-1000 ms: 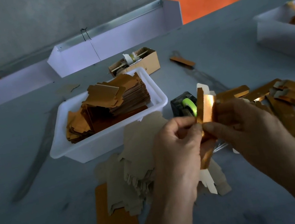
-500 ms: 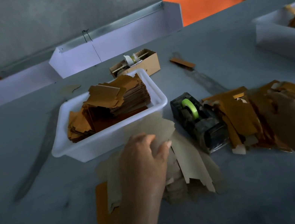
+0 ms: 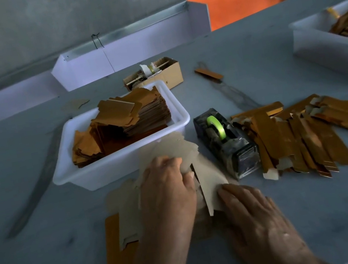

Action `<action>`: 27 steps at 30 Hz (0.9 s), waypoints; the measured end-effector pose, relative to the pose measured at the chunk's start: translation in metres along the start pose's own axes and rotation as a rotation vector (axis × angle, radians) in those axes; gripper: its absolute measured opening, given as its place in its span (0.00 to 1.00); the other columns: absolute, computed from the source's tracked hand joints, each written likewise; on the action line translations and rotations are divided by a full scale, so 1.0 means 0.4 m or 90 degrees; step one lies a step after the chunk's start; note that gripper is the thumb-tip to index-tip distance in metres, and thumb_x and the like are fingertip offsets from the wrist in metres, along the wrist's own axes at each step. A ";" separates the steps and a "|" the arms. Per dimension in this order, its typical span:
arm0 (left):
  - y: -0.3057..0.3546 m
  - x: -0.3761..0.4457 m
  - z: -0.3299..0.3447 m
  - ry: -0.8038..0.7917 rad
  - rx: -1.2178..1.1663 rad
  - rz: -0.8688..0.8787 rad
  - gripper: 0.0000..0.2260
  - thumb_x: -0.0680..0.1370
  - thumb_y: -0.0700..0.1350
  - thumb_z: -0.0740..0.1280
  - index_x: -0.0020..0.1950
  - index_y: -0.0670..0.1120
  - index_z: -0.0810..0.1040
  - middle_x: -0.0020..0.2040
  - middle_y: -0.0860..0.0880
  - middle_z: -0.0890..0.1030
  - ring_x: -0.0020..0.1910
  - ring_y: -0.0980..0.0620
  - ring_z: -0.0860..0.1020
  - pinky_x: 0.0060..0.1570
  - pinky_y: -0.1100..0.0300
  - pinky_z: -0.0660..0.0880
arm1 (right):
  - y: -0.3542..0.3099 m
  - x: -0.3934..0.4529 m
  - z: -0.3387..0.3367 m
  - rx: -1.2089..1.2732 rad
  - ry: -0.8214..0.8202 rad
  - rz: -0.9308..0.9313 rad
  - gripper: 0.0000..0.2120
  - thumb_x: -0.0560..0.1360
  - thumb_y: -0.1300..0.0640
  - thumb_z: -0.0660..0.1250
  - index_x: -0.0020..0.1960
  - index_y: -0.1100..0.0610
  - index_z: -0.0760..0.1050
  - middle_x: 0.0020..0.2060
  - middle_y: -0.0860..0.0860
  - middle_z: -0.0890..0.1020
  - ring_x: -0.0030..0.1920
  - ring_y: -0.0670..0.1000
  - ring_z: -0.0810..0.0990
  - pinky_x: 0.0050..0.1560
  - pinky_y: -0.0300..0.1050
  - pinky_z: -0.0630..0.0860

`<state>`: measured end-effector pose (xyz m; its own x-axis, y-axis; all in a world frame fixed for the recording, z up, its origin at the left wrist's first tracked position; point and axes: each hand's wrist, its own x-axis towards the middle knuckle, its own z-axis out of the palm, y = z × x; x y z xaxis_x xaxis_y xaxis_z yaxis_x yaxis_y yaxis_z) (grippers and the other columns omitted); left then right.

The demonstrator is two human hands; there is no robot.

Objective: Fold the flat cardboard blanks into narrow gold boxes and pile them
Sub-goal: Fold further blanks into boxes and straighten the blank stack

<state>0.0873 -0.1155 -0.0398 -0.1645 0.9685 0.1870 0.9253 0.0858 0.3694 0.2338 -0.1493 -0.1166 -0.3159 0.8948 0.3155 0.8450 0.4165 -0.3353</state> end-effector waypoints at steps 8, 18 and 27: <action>0.007 -0.003 -0.009 0.051 -0.091 0.001 0.15 0.80 0.53 0.60 0.63 0.49 0.76 0.56 0.55 0.75 0.54 0.60 0.71 0.50 0.69 0.65 | 0.029 0.010 -0.051 0.242 0.225 0.172 0.12 0.73 0.67 0.68 0.56 0.60 0.80 0.48 0.55 0.84 0.44 0.54 0.84 0.42 0.45 0.81; 0.033 -0.003 -0.068 -0.218 -0.666 -0.222 0.26 0.64 0.71 0.60 0.43 0.54 0.85 0.42 0.53 0.86 0.51 0.49 0.81 0.54 0.51 0.76 | -0.057 -0.018 -0.097 0.200 0.349 -0.107 0.17 0.79 0.52 0.59 0.58 0.64 0.77 0.62 0.57 0.77 0.66 0.53 0.74 0.65 0.47 0.71; 0.004 -0.010 -0.064 -0.295 -0.834 -0.246 0.14 0.65 0.41 0.70 0.49 0.43 0.84 0.48 0.41 0.85 0.48 0.44 0.83 0.46 0.50 0.79 | -0.061 -0.011 -0.047 0.181 0.304 -0.158 0.17 0.78 0.59 0.57 0.64 0.61 0.75 0.68 0.56 0.72 0.69 0.55 0.69 0.66 0.47 0.69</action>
<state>0.0806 -0.1252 -0.0168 0.0310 0.9439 -0.3286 -0.1661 0.3291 0.9296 0.2226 -0.1665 -0.0933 -0.2051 0.6218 0.7559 0.6015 0.6893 -0.4038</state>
